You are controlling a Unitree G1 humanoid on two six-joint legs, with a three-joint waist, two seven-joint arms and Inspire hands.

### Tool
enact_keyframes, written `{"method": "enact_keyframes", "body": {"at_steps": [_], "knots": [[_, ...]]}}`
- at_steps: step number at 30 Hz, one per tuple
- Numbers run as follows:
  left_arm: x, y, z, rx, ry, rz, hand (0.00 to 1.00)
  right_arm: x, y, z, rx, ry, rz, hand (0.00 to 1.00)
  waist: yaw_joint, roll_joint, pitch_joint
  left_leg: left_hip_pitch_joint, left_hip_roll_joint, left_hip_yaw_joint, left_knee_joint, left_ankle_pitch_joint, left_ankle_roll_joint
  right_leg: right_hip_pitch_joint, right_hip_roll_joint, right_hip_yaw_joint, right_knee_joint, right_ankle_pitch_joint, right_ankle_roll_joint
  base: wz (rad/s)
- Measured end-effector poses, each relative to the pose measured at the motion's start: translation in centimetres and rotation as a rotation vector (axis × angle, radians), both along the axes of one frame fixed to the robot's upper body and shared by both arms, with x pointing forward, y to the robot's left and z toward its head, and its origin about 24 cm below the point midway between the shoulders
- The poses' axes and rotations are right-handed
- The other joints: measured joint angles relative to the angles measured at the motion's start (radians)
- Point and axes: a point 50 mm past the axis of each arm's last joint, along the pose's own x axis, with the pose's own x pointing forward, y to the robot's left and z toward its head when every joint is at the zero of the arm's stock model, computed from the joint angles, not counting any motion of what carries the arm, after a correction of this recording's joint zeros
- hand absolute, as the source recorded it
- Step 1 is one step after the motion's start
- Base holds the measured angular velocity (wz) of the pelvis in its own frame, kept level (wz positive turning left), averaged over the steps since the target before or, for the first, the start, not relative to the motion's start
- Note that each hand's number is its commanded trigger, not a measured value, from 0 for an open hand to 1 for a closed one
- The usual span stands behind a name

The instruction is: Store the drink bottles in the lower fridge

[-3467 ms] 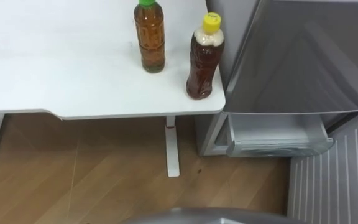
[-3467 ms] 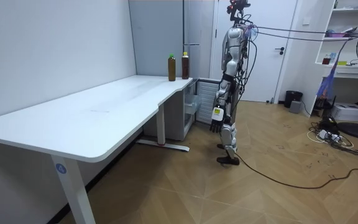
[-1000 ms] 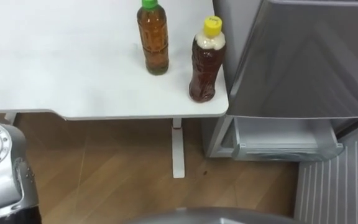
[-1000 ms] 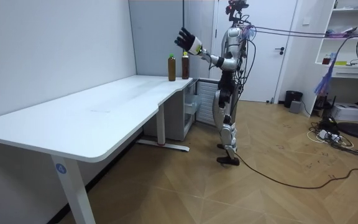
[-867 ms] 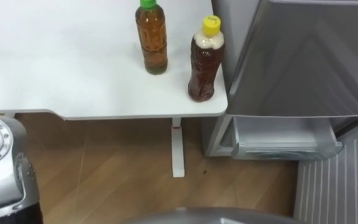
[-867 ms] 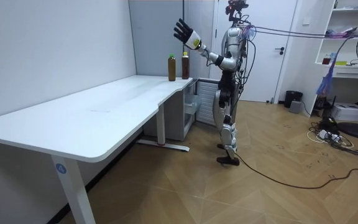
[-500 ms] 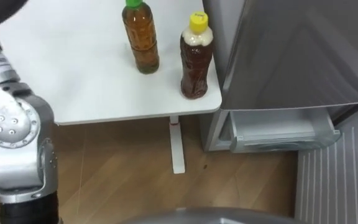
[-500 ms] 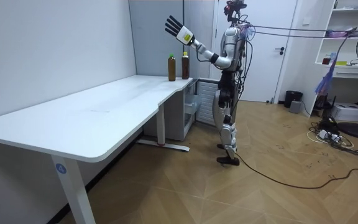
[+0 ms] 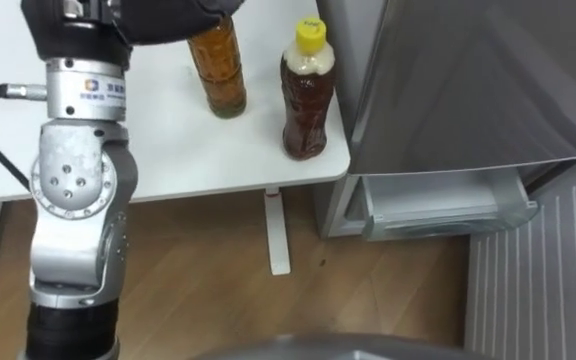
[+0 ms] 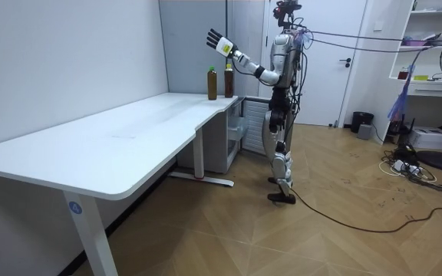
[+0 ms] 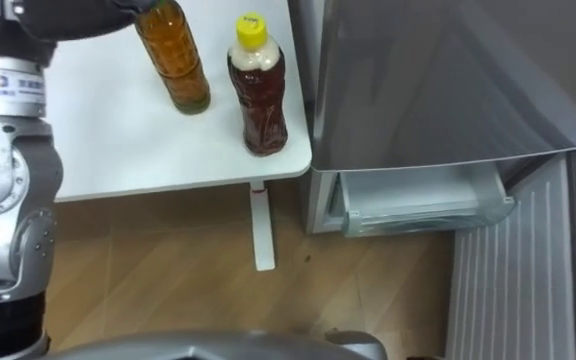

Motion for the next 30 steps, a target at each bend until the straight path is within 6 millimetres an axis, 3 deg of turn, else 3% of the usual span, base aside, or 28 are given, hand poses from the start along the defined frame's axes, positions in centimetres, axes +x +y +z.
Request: {"method": "enact_keyframes", "body": {"at_steps": [6, 16, 30], "knots": [[0.2, -0.2, -0.1, 0.014, 0.025, -0.042, 0.0, -0.1, -0.3, 0.1, -0.007, 0.004, -0.001, 0.0, -0.001, 0.007, -0.0037, 0.0, 0.002, 0.01, 0.0, 0.001, -0.002, 0.0, 0.001, 0.0, -0.001, 0.0, 0.0, 0.0], [0.4, -1.6, -1.0, -0.017, 0.096, -0.217, 0.0, -0.2, 0.0, 0.0, 0.019, 0.018, 0.031, 0.0, -0.009, -0.007, 0.0075, 0.009, 0.005, 0.019, -0.009, 0.005, -0.009, 0.003, 0.005, 0.015, -0.003, 0.0, 0.0, -0.01], [0.2, -3.4, -1.7, 0.016, 0.143, -0.369, 0.0, 0.6, 0.1, 0.0, 0.022, 0.0, 0.043, 0.0, -0.013, -0.007, 0.0068, 0.018, 0.007, 0.016, -0.016, 0.005, -0.009, -0.005, 0.01, 0.041, -0.002, 0.0, 0.0, -0.04]]}}
